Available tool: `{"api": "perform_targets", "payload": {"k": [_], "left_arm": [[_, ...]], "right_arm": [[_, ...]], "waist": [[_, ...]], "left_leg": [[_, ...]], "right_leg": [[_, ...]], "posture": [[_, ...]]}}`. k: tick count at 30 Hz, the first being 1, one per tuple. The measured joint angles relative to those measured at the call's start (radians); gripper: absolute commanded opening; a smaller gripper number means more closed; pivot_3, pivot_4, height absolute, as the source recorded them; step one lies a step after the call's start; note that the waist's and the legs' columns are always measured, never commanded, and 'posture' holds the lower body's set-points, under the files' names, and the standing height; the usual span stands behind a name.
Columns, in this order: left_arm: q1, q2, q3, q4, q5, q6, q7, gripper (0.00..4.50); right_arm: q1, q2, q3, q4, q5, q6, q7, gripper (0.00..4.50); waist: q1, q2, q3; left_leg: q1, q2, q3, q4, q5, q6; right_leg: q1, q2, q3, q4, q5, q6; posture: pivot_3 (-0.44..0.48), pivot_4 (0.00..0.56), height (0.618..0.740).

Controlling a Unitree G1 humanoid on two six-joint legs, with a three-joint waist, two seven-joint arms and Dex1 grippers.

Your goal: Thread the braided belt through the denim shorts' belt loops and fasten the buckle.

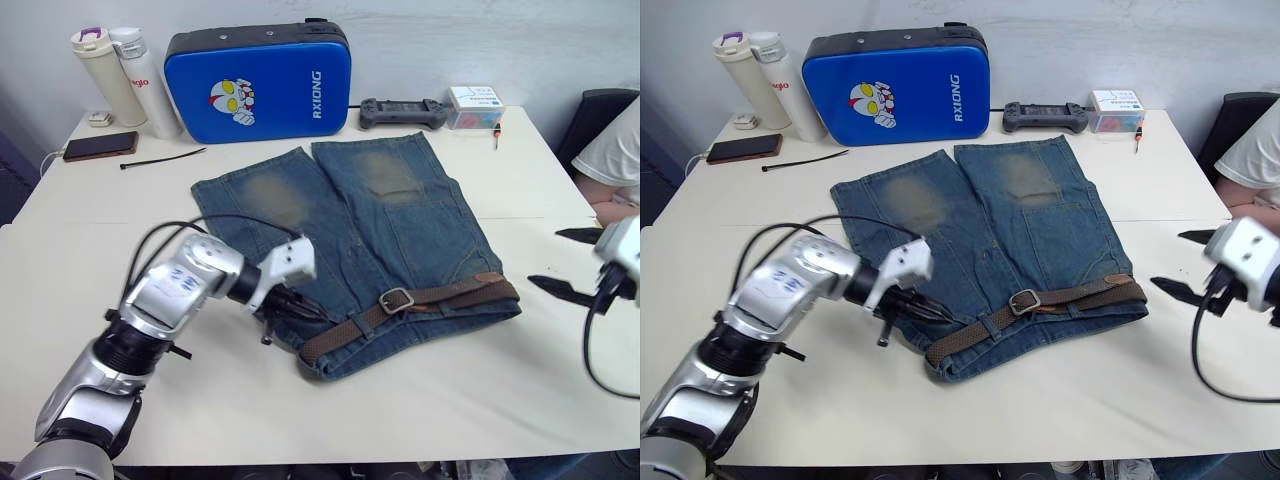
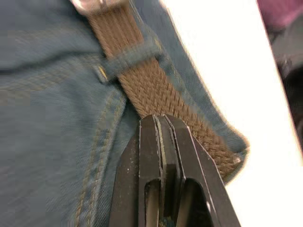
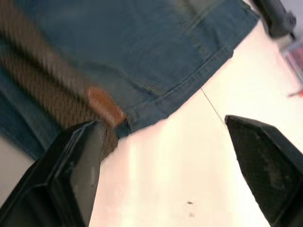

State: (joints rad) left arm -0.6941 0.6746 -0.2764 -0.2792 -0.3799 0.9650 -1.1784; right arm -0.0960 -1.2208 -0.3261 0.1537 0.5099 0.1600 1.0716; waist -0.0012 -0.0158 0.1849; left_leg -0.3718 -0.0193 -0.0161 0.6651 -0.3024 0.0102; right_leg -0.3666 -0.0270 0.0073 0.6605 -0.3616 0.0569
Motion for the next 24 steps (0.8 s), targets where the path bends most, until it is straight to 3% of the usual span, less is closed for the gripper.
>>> {"api": "perform_targets", "payload": {"k": [2, 6, 10, 15, 19, 24], "left_arm": [[0.000, 0.012, 0.097, -0.025, -0.078, 0.058, 0.002, 0.96], [0.064, 0.034, 0.318, -0.066, -0.198, 0.120, 0.049, 2.75], [0.252, -0.012, 0.531, -0.110, -0.242, 0.094, 0.181, 4.46], [0.490, -0.137, 0.755, -0.254, -0.277, 0.027, 0.380, 4.46], [0.687, -0.202, 0.788, -0.358, -0.257, -0.062, 0.482, 4.46], [0.875, -0.362, 0.770, -0.292, -0.075, -0.338, 0.636, 4.46]], "right_arm": [[-0.004, -0.008, -0.037, -0.048, 0.093, 0.156, 0.031, 4.50], [0.030, 0.031, -0.072, -0.171, 0.196, 0.338, 0.048, 4.50], [0.058, 0.146, -0.120, -0.236, 0.244, 0.413, -0.006, 4.50], [0.075, 0.275, -0.216, -0.327, 0.335, 0.498, -0.114, 4.50], [0.126, 0.331, -0.208, -0.370, 0.311, 0.486, -0.135, 4.50], [0.185, 0.413, -0.145, -0.407, 0.194, 0.400, -0.191, 4.50]], "waist": [[0.000, 0.000, 0.000], [-0.001, 0.000, 0.000], [0.000, 0.000, 0.000], [0.002, 0.000, 0.000], [0.004, 0.000, 0.000], [0.004, 0.000, 0.000]], "left_leg": [[0.000, 0.000, -0.001, 0.000, 0.000, 0.001], [0.000, 0.000, -0.001, -0.001, -0.001, 0.001], [-0.001, 0.000, 0.000, -0.001, -0.001, 0.001], [-0.003, 0.000, 0.000, -0.001, -0.001, -0.001], [-0.002, 0.000, 0.000, -0.002, -0.002, 0.000], [0.000, 0.000, 0.001, -0.003, -0.003, 0.001]], "right_leg": [[0.000, 0.000, -0.001, 0.000, 0.000, 0.000], [0.000, 0.000, -0.001, -0.001, 0.000, -0.001], [-0.001, 0.000, 0.000, -0.001, 0.000, 0.000], [-0.003, 0.000, -0.001, -0.002, 0.000, 0.000], [-0.001, 0.000, 0.000, -0.002, 0.000, 0.000], [-0.001, 0.000, 0.000, -0.003, 0.000, 0.000]], "posture": [[0.000, 0.150, 0.740], [0.000, 0.150, 0.740], [0.000, 0.150, 0.740], [0.000, 0.150, 0.740], [0.000, 0.150, 0.740], [0.000, 0.150, 0.740]]}}
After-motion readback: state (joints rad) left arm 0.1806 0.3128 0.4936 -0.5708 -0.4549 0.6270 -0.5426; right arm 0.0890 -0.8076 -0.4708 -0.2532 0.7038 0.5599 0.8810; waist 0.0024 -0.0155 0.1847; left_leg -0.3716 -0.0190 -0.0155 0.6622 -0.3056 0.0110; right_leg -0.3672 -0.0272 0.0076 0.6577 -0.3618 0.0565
